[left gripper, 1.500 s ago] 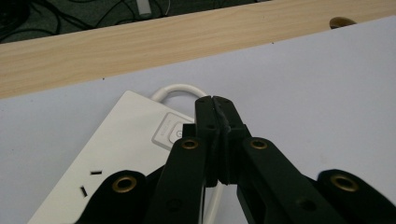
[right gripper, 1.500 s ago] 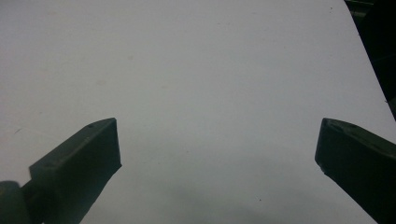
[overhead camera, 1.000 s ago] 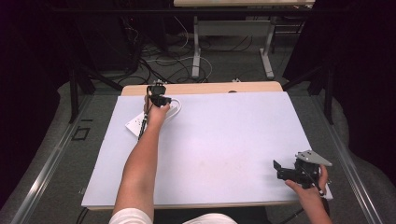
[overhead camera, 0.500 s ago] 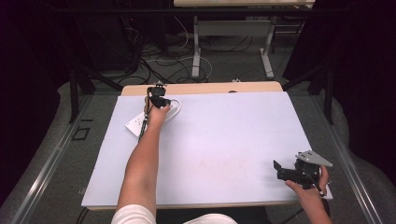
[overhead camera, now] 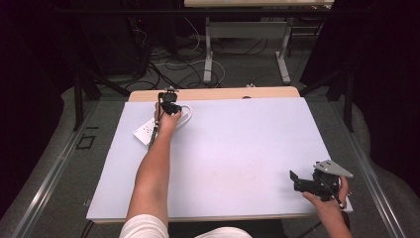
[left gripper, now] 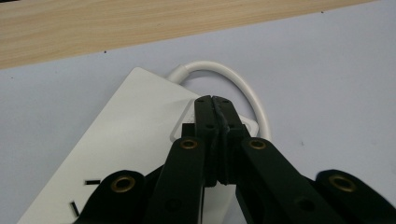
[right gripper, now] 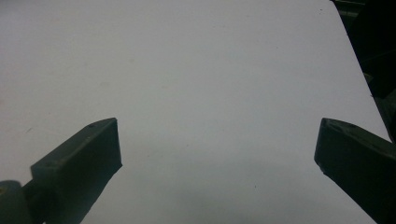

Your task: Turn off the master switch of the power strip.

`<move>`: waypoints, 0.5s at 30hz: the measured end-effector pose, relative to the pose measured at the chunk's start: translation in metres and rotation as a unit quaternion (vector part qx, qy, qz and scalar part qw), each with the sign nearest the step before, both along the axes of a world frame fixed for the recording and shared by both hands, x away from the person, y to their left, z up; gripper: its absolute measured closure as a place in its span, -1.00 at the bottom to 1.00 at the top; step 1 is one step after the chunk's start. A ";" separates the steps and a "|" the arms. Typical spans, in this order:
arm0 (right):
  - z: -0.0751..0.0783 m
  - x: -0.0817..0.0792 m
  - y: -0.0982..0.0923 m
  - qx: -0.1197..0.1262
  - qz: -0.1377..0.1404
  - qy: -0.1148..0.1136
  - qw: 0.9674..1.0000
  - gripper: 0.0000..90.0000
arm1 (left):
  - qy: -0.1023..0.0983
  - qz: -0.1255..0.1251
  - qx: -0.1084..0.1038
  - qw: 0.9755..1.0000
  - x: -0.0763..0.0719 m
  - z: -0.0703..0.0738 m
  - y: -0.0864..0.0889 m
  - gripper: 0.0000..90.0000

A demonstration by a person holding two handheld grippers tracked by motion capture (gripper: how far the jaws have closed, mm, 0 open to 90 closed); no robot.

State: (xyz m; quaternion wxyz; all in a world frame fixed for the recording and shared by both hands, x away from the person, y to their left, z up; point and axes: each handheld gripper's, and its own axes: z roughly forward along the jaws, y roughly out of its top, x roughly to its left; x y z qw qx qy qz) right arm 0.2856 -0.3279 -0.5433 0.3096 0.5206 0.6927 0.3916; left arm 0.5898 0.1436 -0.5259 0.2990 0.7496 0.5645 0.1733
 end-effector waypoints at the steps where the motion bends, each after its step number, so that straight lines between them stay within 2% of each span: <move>1: 0.000 0.000 -0.001 0.002 0.001 -0.005 1.000 -1.00 | 0.001 0.000 0.001 1.000 0.000 0.000 0.000 1.00; 4: 0.002 -0.002 0.000 0.006 -0.004 0.000 1.000 -1.00 | 0.002 0.001 0.000 1.000 0.000 -0.002 0.000 1.00; 6: 0.004 -0.002 -0.001 0.001 -0.005 -0.008 1.000 -1.00 | 0.002 0.004 0.001 1.000 0.000 -0.002 0.000 1.00; 9: 0.005 -0.003 -0.003 0.000 -0.004 -0.011 1.000 -1.00 | -0.001 0.000 0.020 1.000 -0.002 -0.003 -0.005 1.00; 11: 0.004 -0.003 -0.004 0.003 -0.008 -0.016 1.000 -1.00 | -0.001 0.003 0.019 1.000 -0.001 -0.002 -0.004 1.00; 12: 0.005 -0.004 -0.005 0.004 -0.009 -0.008 1.000 -1.00 | -0.005 0.000 0.022 1.000 -0.001 -0.003 -0.005 1.00; 13: 0.004 -0.003 -0.005 0.007 -0.009 -0.011 1.000 -1.00 | -0.005 0.000 0.025 1.000 -0.001 -0.002 -0.005 1.00; 14: 0.004 -0.003 -0.005 0.008 -0.009 -0.010 1.000 -1.00 | -0.009 0.009 0.012 1.000 -0.002 -0.002 -0.005 1.00; 15: 0.004 -0.003 -0.005 0.007 -0.009 -0.009 1.000 -1.00 | -0.006 0.005 0.012 1.000 -0.002 -0.001 -0.004 1.00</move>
